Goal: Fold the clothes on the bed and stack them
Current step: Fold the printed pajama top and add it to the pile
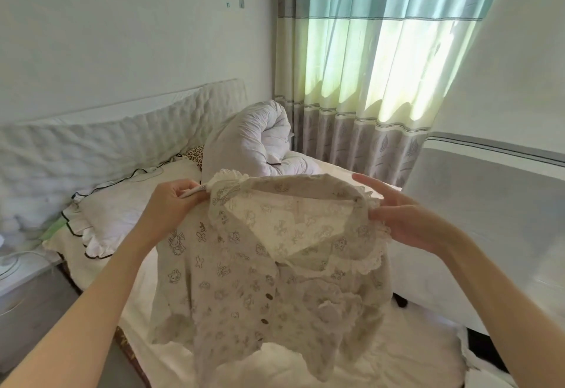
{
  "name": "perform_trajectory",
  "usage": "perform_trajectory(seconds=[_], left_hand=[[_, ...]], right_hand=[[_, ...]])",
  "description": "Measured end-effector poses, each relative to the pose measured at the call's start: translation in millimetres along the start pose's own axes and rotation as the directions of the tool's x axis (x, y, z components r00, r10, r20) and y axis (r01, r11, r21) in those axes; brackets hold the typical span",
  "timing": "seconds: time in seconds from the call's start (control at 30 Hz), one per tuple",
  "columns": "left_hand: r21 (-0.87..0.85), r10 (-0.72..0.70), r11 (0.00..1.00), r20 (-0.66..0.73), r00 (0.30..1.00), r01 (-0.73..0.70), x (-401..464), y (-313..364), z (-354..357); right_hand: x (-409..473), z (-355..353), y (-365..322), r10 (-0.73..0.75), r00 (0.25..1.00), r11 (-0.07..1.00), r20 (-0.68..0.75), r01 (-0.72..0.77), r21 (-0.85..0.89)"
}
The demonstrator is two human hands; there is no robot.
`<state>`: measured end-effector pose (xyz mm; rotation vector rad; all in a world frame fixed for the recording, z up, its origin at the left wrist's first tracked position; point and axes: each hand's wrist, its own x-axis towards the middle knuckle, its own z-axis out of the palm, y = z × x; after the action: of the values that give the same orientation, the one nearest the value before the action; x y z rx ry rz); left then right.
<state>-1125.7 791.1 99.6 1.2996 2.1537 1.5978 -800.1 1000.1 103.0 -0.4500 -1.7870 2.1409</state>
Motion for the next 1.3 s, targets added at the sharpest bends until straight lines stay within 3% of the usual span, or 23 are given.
perform_trajectory(seconds=[0.07, 0.13, 0.23, 0.27, 0.33, 0.47, 0.57, 0.67, 0.8, 0.87, 1.0, 1.1, 1.3], left_hand=[[-0.010, -0.013, 1.000, 0.038, 0.999, 0.014, -4, 1, -2], [-0.007, -0.007, 1.000, 0.073, 0.997, 0.008, -8, 2, -2], [0.078, 0.029, 0.996, 0.097, 0.995, -0.037, -16, 6, 5], [0.143, 0.054, 0.987, 0.087, 0.995, -0.067, -19, 5, 9], [0.265, 0.104, 0.957, 0.072, 0.992, -0.120, -28, 2, 15], [0.369, 0.107, 0.920, 0.081, 0.991, -0.130, -50, -14, 19], [0.402, 0.128, 0.908, 0.006, 0.992, -0.120, -66, -19, 15], [0.379, 0.099, 0.922, -0.048, 0.994, -0.074, -84, -16, 9], [0.302, 0.047, 0.953, -0.075, 0.996, -0.023, -116, -9, 6], [0.244, 0.060, 0.969, -0.088, 0.994, -0.037, -130, -2, 4], [0.217, 0.093, 0.974, -0.156, 0.983, -0.058, -137, 18, -3], [0.246, 0.101, 0.968, -0.197, 0.975, -0.051, -130, 19, -7], [0.235, 0.023, 0.972, -0.127, 0.992, 0.008, -96, -18, -14]], right_hand=[[-1, 2, 5, -0.030, 0.998, 0.993, -0.048, 0.024, -0.119], [3, 6, 11, -0.188, 0.968, 0.912, -0.165, 0.110, -0.394], [15, 11, 27, -0.517, 0.763, 0.620, -0.388, 0.021, -0.785], [18, 11, 33, -0.568, 0.696, 0.578, -0.439, -0.042, -0.815], [19, 12, 49, -0.585, 0.631, 0.578, -0.509, -0.116, -0.808], [4, 16, 79, -0.554, 0.586, 0.645, -0.592, -0.148, -0.750], [-11, 21, 86, -0.574, 0.558, 0.658, -0.599, -0.121, -0.743], [-29, 24, 84, -0.573, 0.550, 0.699, -0.608, -0.059, -0.712], [-60, 30, 79, -0.554, 0.622, 0.701, -0.554, -0.011, -0.713], [-76, 36, 70, -0.578, 0.640, 0.661, -0.506, 0.003, -0.750], [-95, 53, 30, -0.718, 0.574, 0.493, -0.394, 0.021, -0.870], [-90, 58, 14, -0.731, 0.566, 0.454, -0.380, -0.011, -0.891], [-37, 50, 20, -0.650, 0.665, 0.446, -0.369, -0.060, -0.893]])
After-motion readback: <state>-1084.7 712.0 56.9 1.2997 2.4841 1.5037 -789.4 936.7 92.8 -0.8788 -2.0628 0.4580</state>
